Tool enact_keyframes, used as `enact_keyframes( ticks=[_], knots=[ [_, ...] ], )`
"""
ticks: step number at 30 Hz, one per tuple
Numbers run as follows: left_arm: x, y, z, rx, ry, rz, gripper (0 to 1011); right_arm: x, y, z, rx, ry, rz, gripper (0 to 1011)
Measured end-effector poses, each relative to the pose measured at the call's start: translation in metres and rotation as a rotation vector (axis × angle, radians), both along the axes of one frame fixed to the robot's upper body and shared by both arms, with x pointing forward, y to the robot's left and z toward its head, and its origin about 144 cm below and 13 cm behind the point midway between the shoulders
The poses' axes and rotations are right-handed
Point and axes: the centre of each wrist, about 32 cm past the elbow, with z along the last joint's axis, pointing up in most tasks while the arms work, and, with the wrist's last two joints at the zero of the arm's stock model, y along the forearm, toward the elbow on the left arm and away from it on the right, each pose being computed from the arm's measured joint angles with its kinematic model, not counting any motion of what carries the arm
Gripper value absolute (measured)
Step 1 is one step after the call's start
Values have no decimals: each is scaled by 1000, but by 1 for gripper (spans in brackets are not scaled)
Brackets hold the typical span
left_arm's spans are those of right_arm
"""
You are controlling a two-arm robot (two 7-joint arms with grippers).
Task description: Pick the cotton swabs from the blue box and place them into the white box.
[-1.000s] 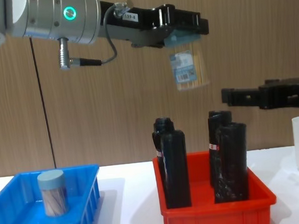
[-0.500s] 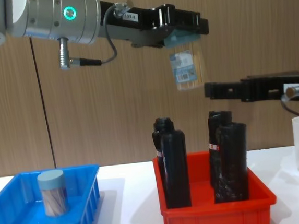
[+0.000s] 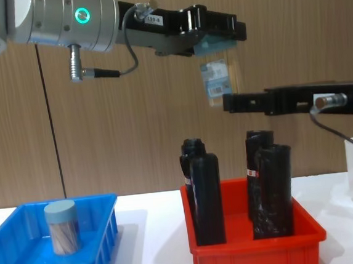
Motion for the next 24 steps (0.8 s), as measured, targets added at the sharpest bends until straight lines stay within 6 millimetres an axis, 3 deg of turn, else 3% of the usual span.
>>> enact_keyframes(
  ticks=[24],
  knots=[
    [0,0,0,0,0,0,673,9,11,8,9,-8,22,1002]
  ],
)
